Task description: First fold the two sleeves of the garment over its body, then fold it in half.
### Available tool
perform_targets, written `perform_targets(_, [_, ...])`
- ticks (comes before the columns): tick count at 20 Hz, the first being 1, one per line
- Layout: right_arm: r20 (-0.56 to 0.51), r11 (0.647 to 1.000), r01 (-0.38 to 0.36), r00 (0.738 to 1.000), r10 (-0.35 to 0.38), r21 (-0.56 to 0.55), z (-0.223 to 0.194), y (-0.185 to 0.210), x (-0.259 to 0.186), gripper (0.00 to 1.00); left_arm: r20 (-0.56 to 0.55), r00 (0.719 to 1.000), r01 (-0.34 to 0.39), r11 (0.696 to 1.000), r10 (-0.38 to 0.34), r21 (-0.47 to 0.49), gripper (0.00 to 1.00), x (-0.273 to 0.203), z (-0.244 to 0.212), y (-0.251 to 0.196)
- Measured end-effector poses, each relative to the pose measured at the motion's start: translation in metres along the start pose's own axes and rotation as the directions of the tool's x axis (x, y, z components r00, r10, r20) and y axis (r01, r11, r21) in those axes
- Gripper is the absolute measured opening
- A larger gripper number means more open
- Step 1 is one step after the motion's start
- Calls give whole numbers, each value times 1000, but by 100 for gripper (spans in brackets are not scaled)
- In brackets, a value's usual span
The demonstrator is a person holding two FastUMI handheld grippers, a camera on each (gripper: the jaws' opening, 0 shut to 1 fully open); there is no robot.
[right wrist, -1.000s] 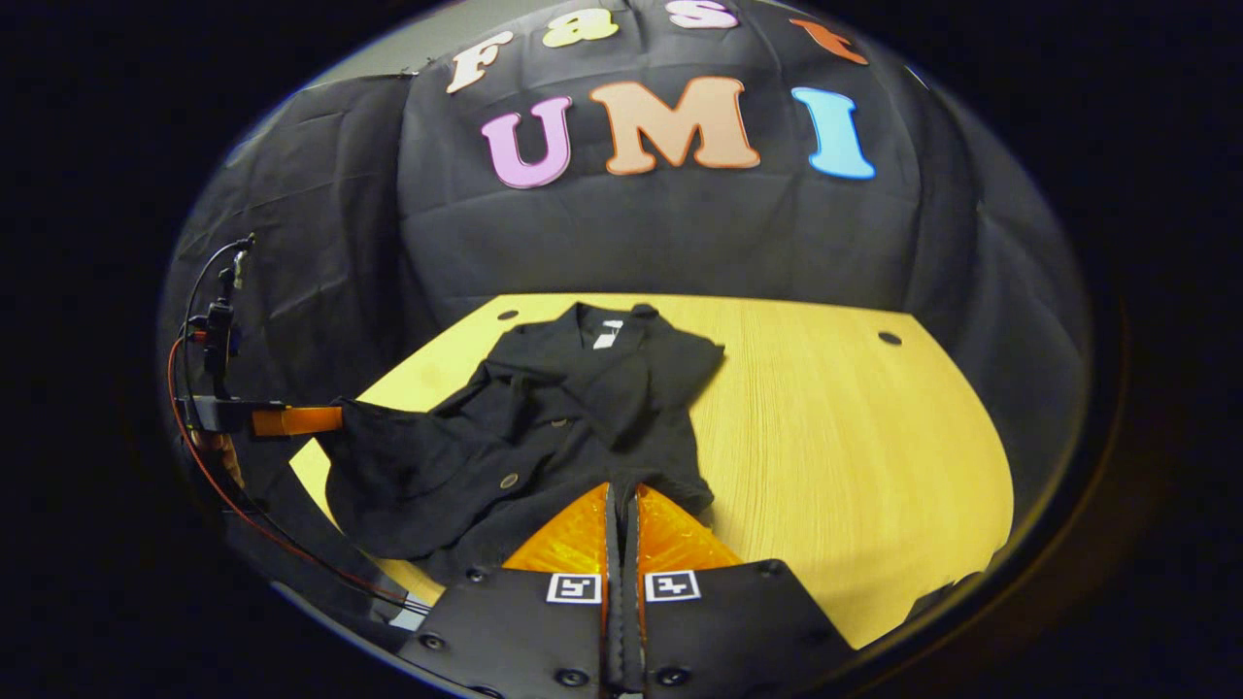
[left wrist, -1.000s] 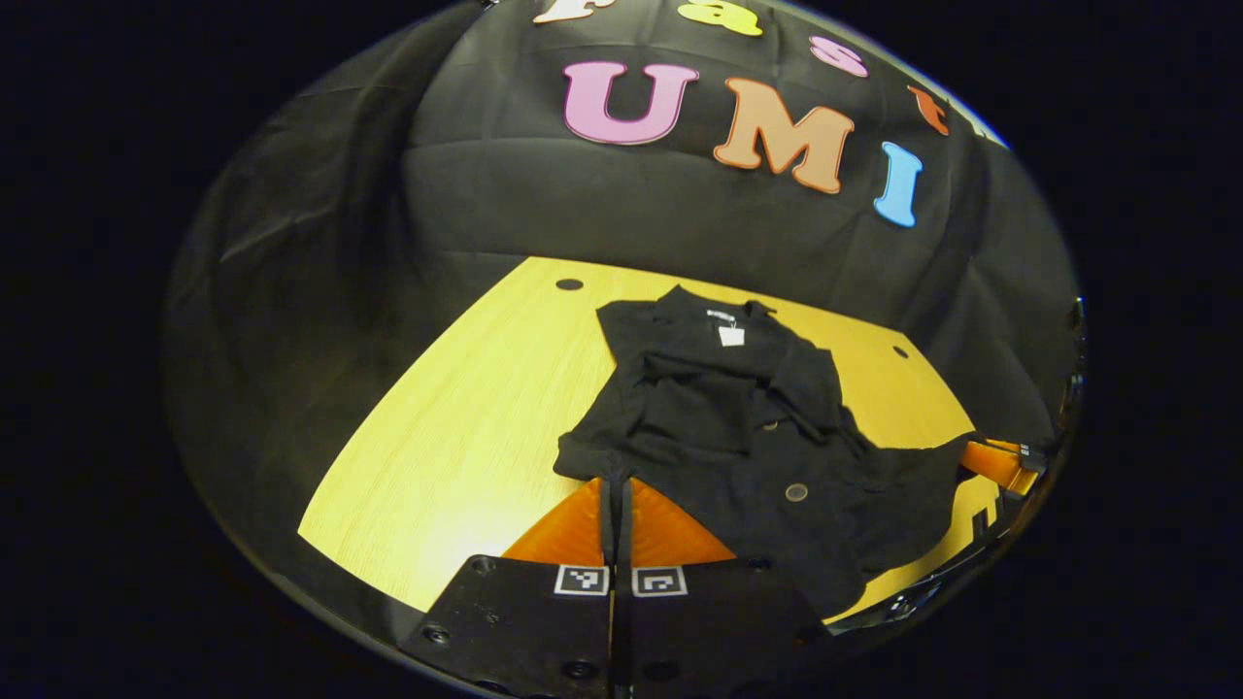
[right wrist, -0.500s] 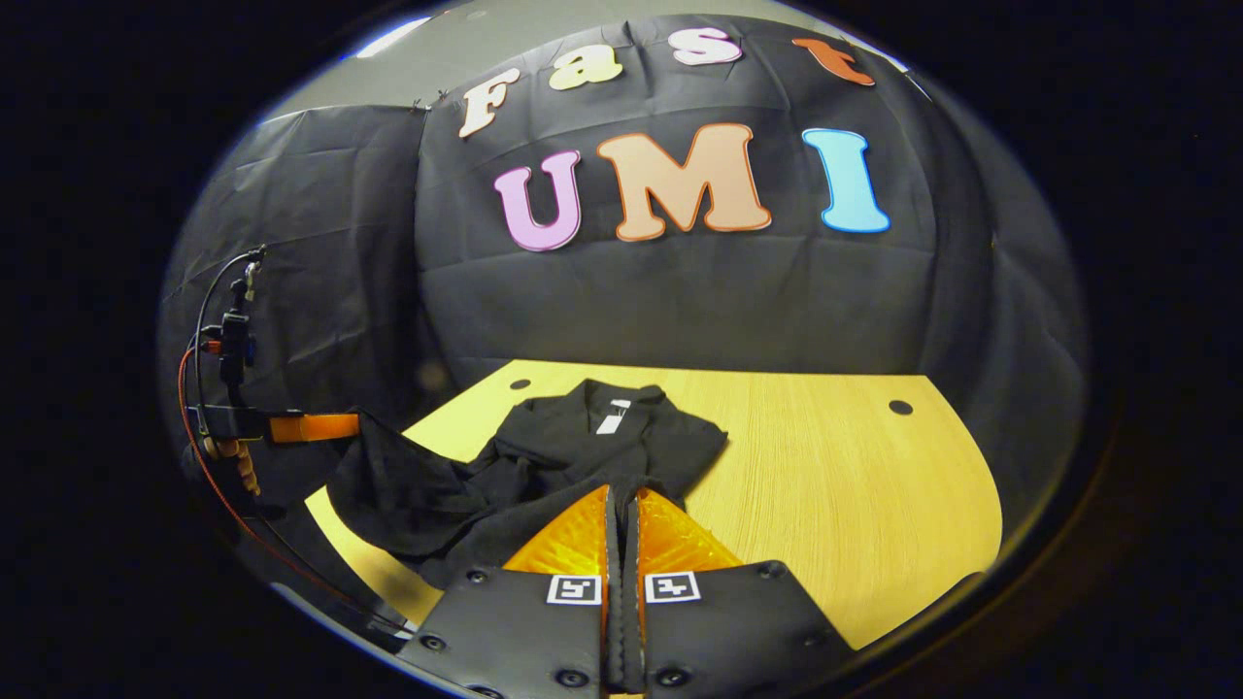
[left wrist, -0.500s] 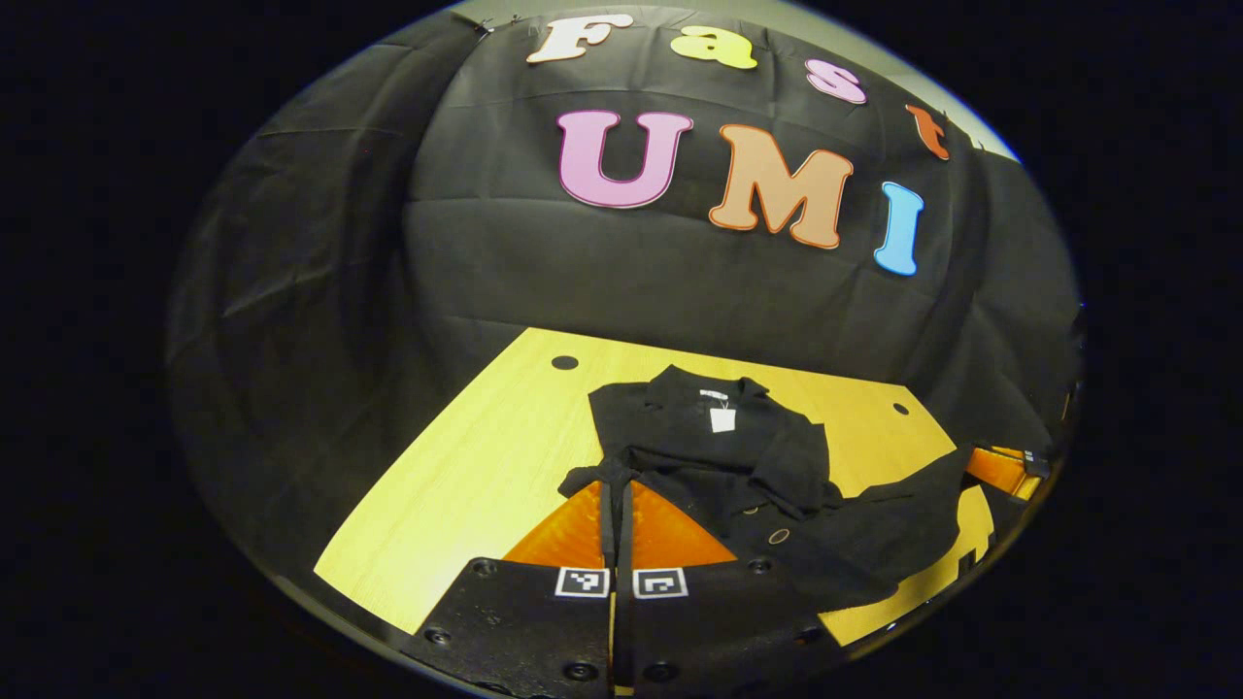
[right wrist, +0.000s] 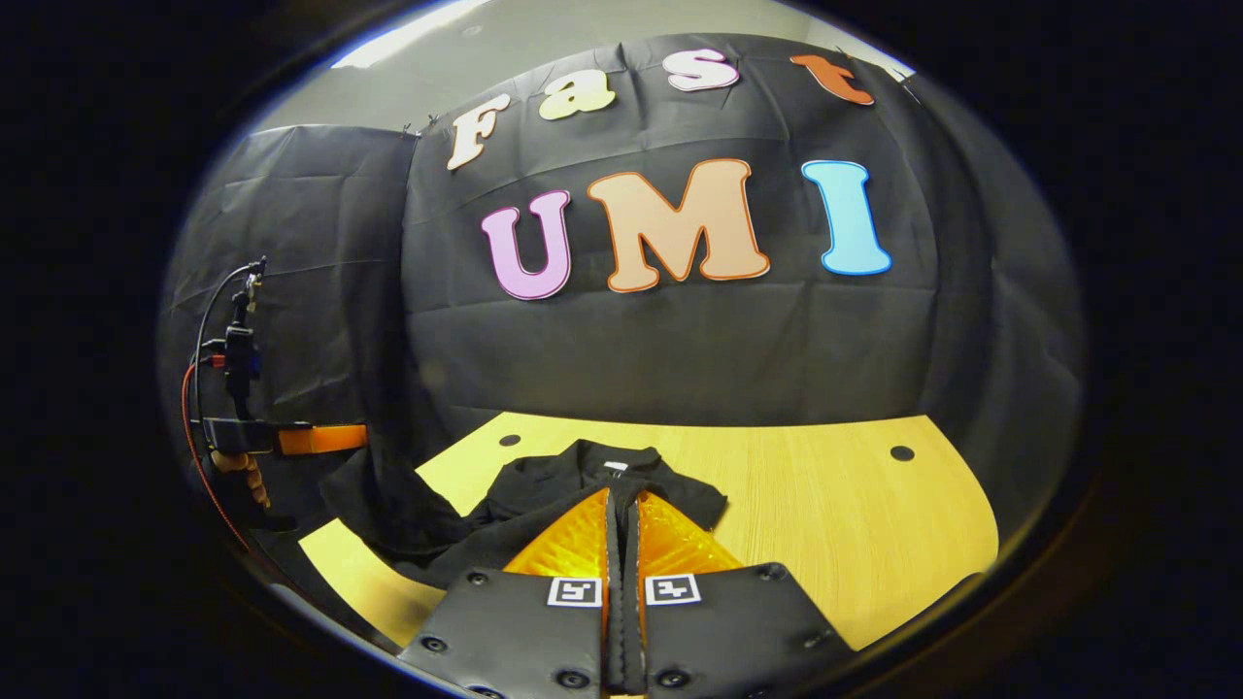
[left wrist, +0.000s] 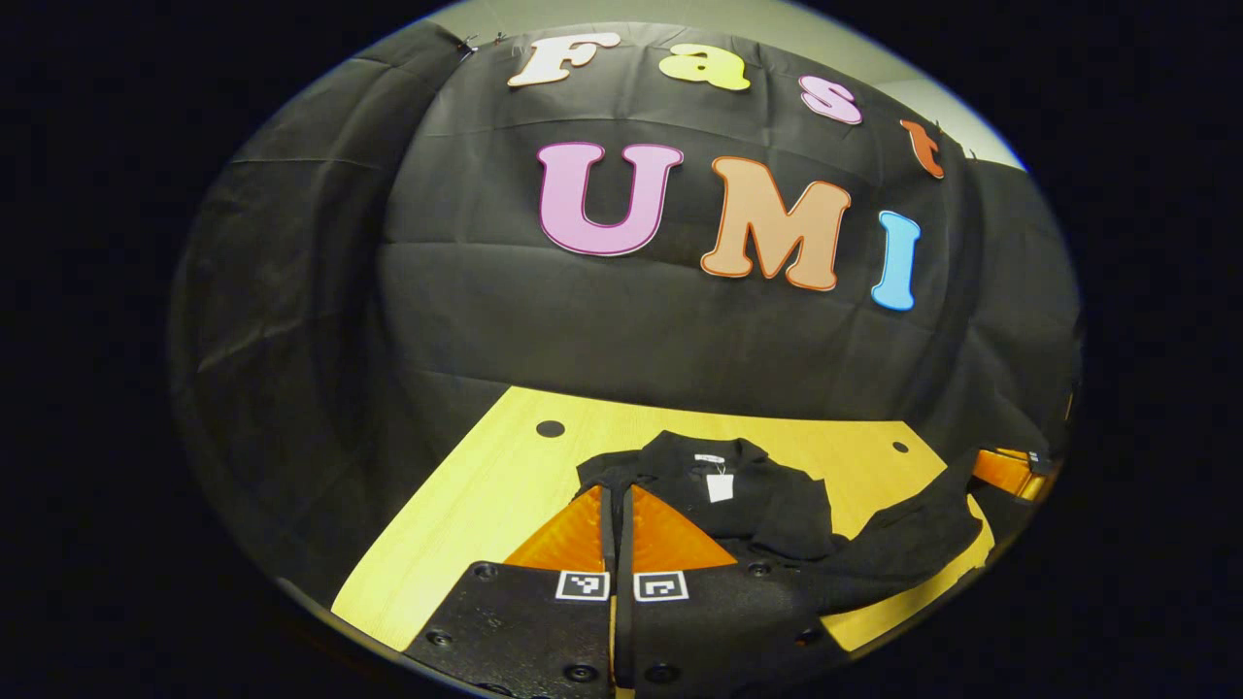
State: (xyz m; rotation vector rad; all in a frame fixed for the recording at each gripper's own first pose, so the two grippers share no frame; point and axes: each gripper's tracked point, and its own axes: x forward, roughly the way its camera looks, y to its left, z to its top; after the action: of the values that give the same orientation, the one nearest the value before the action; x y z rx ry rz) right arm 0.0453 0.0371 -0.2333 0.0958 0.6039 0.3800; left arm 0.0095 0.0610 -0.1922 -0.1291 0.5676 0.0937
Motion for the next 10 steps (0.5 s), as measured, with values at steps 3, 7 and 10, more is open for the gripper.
perform_targets(3, [25, 1000, 23, 999, -23, 10, 18, -4, 18, 2, 12, 1000, 4, 1000, -4, -2, 0, 22, 12, 8])
perform_targets(7, [48, 998, 64, 997, -65, 16, 38, -13, 42, 2, 36, 999, 7, 1000, -7, 2, 0, 50, 30, 21])
perform_targets(10, [48, 995, 97, 994, -98, 20, 44, -19, 62, 2, 16, 1000, 9, 1000, -10, 8, 0, 75, 32, 31])
